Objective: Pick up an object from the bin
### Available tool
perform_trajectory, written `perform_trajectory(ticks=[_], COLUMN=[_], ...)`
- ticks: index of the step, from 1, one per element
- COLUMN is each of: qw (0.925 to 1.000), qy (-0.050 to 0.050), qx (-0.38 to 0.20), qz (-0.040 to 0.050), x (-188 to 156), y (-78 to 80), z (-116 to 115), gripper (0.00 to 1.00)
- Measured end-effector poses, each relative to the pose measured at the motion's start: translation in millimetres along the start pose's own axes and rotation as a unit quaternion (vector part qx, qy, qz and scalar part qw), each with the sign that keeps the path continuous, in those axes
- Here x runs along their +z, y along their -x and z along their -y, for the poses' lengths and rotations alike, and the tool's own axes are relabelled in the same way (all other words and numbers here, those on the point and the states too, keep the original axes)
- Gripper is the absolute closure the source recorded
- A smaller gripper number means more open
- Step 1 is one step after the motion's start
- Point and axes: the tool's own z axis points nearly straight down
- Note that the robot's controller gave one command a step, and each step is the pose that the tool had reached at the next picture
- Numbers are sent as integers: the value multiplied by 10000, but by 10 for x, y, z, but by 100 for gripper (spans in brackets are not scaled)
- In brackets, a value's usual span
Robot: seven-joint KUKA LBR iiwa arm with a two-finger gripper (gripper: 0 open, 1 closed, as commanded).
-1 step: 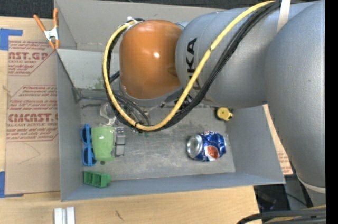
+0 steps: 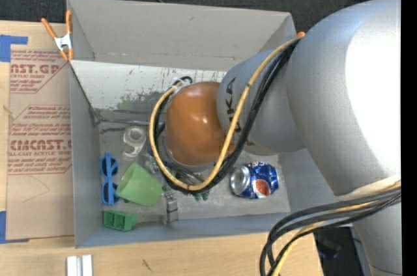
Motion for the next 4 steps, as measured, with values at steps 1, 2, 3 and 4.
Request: perform_trajectory(ticks=[1, 2, 3, 4], qw=[10000, 9997, 9997, 9996], qy=[14, 17, 15, -9], qx=[-6, -245, -231, -274], qz=[25, 61, 32, 59], x=[-29, -309, -293, -154], y=[17, 510, 488, 234], z=[-20, -467, -448, -697], gripper=[100, 100, 0, 0])
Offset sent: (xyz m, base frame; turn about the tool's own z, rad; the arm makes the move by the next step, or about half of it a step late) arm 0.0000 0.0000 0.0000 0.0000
